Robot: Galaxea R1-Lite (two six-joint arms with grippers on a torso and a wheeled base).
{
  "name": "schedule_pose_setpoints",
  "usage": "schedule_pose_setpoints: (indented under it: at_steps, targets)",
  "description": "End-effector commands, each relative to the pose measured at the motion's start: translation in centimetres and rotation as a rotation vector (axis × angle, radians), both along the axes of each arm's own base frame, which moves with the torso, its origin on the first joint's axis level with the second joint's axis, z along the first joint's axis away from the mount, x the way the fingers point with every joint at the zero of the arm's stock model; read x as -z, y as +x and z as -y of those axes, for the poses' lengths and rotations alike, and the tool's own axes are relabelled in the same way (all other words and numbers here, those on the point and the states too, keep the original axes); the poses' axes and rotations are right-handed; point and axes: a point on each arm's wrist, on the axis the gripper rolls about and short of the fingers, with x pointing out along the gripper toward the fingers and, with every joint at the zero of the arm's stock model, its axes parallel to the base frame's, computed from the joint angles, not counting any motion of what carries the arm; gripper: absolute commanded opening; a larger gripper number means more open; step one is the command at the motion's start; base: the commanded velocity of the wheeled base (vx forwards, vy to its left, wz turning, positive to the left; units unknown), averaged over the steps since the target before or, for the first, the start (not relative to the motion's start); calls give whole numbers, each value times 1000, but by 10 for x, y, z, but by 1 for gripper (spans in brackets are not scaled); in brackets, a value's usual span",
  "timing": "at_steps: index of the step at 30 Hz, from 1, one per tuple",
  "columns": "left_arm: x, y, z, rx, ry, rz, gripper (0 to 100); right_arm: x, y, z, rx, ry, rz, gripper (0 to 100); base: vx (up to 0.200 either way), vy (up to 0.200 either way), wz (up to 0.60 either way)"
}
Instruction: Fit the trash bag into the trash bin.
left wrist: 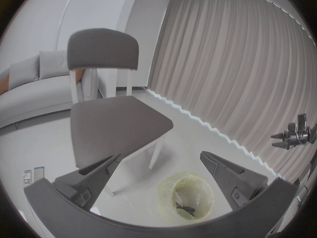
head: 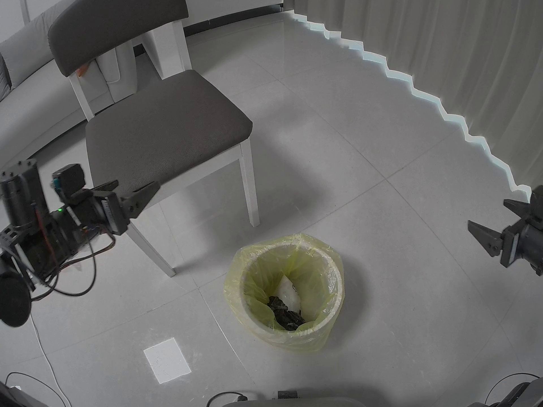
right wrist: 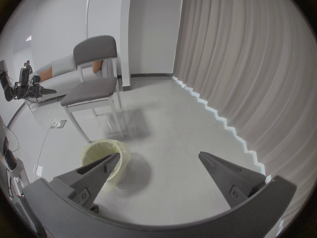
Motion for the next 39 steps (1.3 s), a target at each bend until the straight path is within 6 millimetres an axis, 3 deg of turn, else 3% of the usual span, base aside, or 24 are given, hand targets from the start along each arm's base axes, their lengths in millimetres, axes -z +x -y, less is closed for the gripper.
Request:
schedule_pose_setpoints:
  at_steps: [1, 2, 6, 9, 10, 11, 18, 19, 21, 23, 24, 32, 36, 39]
  targets:
    - [-22, -78, -30, -90, -77, 169, 100, 4, -73, 21, 71, 75, 177, 100, 0, 0, 0]
    - [-22, -78, -30, -90, -77, 169, 100, 4, -73, 21, 71, 75, 177, 100, 0, 0, 0]
    - [-23, -121, -40, -140, -87, 236, 100, 14, -119, 27, 70, 117, 260, 100, 0, 0, 0]
    - [-21, -138, -40, -138, -90, 242, 100, 20, -135, 29, 70, 122, 281, 100, 0, 0, 0]
    - [-14, -158, -41, -133, -91, 240, 100, 27, -151, 31, 71, 137, 295, 100, 0, 0, 0]
    - [-10, -165, -41, -132, -91, 235, 100, 29, -157, 32, 72, 145, 307, 100, 0, 0, 0]
    - [12, -235, -45, -50, -111, 317, 100, 48, -186, 30, 76, 214, 350, 100, 0, 0, 0]
    - [12, -235, -45, -50, -111, 317, 100, 48, -186, 30, 76, 214, 350, 100, 0, 0, 0]
    - [28, -257, -48, -14, -117, 322, 100, 58, -197, 30, 69, 219, 357, 100, 0, 0, 0]
    - [28, -257, -48, -14, -117, 322, 100, 58, -197, 30, 69, 219, 357, 100, 0, 0, 0]
    - [41, -268, -51, -11, -119, 311, 100, 69, -204, 29, 77, 218, 353, 100, 0, 0, 0]
    - [60, -257, -50, -69, -90, 253, 100, 95, -191, 30, 142, 210, 311, 100, 0, 0, 0]
    - [79, -249, -51, -153, -41, 203, 100, 122, -174, 30, 167, 190, 359, 100, 0, 0, 0]
    - [100, -241, -50, -183, -7, 164, 100, 123, -174, 31, 179, 196, 349, 100, 0, 0, 0]
